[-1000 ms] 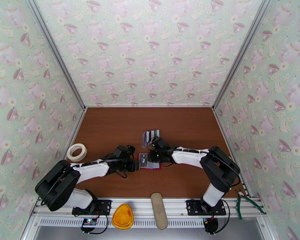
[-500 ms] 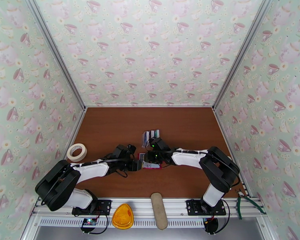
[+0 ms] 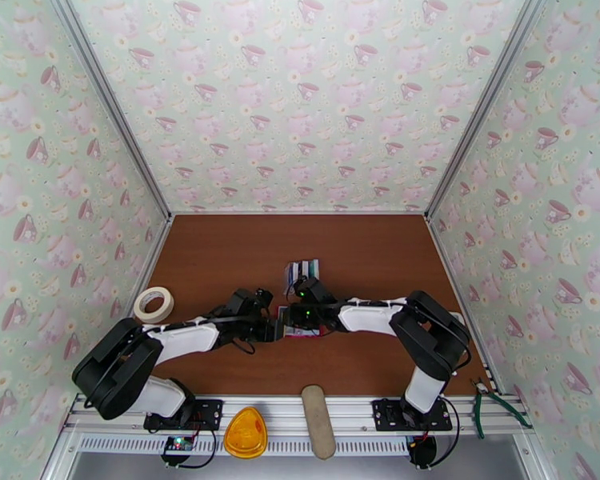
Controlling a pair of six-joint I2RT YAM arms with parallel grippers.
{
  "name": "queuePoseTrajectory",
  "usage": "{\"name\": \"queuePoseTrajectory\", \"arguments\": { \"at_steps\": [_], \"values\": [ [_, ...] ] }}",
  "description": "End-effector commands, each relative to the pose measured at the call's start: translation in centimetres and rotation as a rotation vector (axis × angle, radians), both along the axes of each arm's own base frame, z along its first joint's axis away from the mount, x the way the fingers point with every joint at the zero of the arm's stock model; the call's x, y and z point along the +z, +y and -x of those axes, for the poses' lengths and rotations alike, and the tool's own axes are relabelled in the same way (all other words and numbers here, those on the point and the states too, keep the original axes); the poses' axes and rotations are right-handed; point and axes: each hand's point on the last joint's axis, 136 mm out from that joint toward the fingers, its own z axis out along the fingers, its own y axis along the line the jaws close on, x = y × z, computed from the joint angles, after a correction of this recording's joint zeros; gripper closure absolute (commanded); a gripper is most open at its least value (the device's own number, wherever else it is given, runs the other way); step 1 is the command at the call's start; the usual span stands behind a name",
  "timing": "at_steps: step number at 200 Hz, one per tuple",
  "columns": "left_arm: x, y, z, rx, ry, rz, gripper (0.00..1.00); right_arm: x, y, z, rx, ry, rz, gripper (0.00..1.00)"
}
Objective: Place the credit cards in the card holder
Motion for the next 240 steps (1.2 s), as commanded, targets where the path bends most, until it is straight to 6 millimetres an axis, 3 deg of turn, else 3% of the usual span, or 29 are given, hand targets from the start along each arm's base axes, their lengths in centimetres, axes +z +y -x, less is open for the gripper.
{"name": "queuePoseTrajectory", "arguments": {
  "at_steps": [1, 46, 61, 83, 107, 130, 169, 240],
  "values": [
    [-2.3, 1.4, -0.2, 0.02, 0.01, -0.103, 0.48, 1.9, 2.0, -0.4, 0.024, -0.009, -0.067, 0.68],
    [-3.4, 2.1, -0.1, 0.033, 0.026, -0.145, 0.53, 7.2, 2.3, -1.9, 0.023, -0.093, -0.123, 0.68],
    [-3.7, 2.2, 0.0, 0.035, 0.032, -0.155, 0.54, 8.6, 1.4, -2.3, 0.007, -0.123, -0.117, 0.67],
    [-3.7, 2.4, 0.0, 0.039, 0.028, -0.161, 0.63, 9.2, -0.9, -2.6, -0.031, -0.148, -0.083, 0.66],
    [-3.8, 2.5, -0.1, 0.042, 0.03, -0.165, 0.72, 8.3, -4.6, -2.4, -0.082, -0.172, 0.024, 0.66],
    [-3.7, 2.3, -0.1, 0.036, 0.034, -0.155, 0.7, 6.3, -7.2, -2.4, -0.098, -0.186, 0.17, 0.65],
    [-2.9, 2.2, -0.7, 0.041, 0.021, -0.159, 0.59, 3.7, -8.1, -3.2, -0.078, -0.179, 0.284, 0.64],
    [1.0, 1.7, -2.0, 0.049, -0.057, -0.127, 0.57, 1.4, -7.9, -5.0, -0.057, -0.164, 0.347, 0.65]
  ]
}}
